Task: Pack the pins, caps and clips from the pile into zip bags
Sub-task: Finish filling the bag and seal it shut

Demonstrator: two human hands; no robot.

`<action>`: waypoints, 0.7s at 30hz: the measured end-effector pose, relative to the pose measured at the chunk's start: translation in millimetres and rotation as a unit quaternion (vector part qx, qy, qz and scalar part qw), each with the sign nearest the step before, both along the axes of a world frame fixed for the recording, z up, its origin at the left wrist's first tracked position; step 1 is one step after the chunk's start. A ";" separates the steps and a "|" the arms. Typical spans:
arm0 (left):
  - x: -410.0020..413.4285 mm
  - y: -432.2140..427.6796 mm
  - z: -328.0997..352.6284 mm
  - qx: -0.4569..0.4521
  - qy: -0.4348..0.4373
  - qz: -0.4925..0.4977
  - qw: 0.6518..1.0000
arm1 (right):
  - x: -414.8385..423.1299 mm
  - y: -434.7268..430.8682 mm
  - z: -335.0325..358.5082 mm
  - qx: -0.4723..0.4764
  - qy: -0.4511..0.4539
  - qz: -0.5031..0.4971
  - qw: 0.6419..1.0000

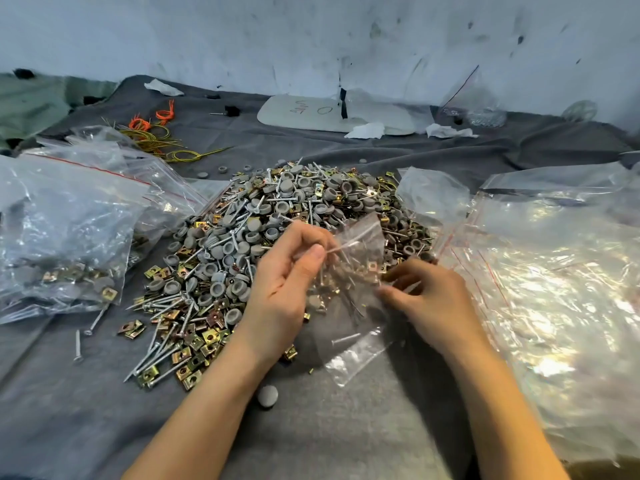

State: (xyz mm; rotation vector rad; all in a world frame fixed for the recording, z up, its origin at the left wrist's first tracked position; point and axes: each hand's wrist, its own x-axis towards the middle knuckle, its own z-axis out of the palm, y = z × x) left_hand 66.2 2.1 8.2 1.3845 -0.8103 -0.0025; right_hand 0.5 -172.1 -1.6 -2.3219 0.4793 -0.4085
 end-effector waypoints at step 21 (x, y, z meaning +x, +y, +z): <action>-7.7 -11.5 -11.5 0.142 -0.173 -0.040 0.974 | -10.9 10.1 34.1 -0.018 -0.286 0.128 0.949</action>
